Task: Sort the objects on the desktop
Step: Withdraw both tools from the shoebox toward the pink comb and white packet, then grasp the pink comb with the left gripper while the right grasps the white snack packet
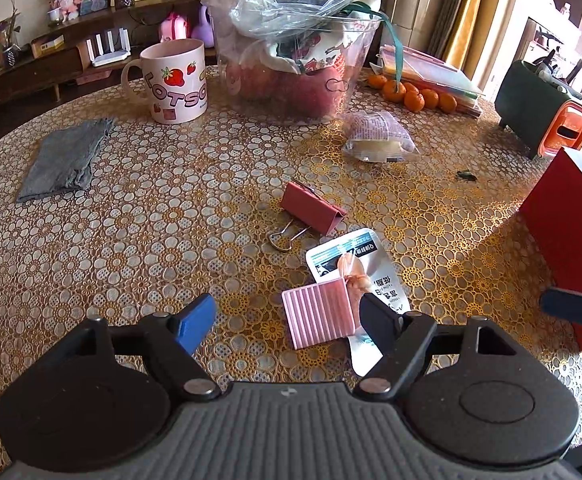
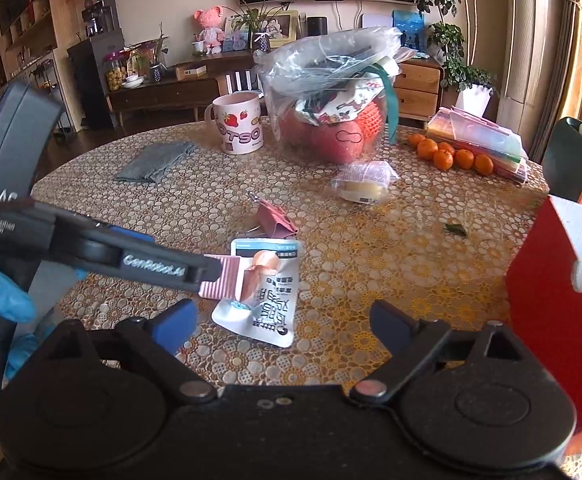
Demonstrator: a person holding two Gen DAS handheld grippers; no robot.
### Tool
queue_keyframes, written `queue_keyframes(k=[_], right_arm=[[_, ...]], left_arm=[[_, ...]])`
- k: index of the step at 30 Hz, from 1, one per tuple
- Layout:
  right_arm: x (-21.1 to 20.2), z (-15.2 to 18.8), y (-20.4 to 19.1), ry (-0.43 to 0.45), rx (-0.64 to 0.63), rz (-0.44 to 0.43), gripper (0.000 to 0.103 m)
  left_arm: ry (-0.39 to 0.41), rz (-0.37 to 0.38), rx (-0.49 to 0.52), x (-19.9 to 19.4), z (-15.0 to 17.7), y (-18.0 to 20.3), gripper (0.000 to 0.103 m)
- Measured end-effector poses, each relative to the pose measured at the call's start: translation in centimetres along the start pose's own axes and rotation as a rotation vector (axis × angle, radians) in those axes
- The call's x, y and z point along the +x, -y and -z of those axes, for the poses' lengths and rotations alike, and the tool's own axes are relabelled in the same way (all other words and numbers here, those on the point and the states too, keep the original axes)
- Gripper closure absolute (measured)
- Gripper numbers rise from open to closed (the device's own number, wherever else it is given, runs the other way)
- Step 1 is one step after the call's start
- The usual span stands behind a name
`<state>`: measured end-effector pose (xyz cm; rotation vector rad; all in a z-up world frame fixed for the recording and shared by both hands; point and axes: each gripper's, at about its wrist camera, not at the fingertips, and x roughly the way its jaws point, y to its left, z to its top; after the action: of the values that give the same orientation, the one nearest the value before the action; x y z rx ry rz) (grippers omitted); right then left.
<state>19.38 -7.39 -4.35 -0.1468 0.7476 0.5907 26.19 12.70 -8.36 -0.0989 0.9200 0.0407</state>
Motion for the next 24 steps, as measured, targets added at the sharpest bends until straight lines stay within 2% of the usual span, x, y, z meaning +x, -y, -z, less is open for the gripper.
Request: queue_keyframes(k=[3, 13, 24], right_arm=[[1.7, 0.4, -1.1, -0.004, -0.010, 0.001, 0.006], [6.9, 1.0, -2.6, -0.038, -0.029, 0.046, 0.006], [8.7, 1.2, -1.9, -0.060, -0.047, 0.052, 0.010]], left_arm=[[-0.008, 0.004, 0.003, 0.9, -0.4, 0.0, 0.024], [-0.041, 0.021, 0.017, 3.2, -1.2, 0.4, 0.024], [-0.089, 0.018, 0.040, 4.8, -0.8, 0.2, 0.024]])
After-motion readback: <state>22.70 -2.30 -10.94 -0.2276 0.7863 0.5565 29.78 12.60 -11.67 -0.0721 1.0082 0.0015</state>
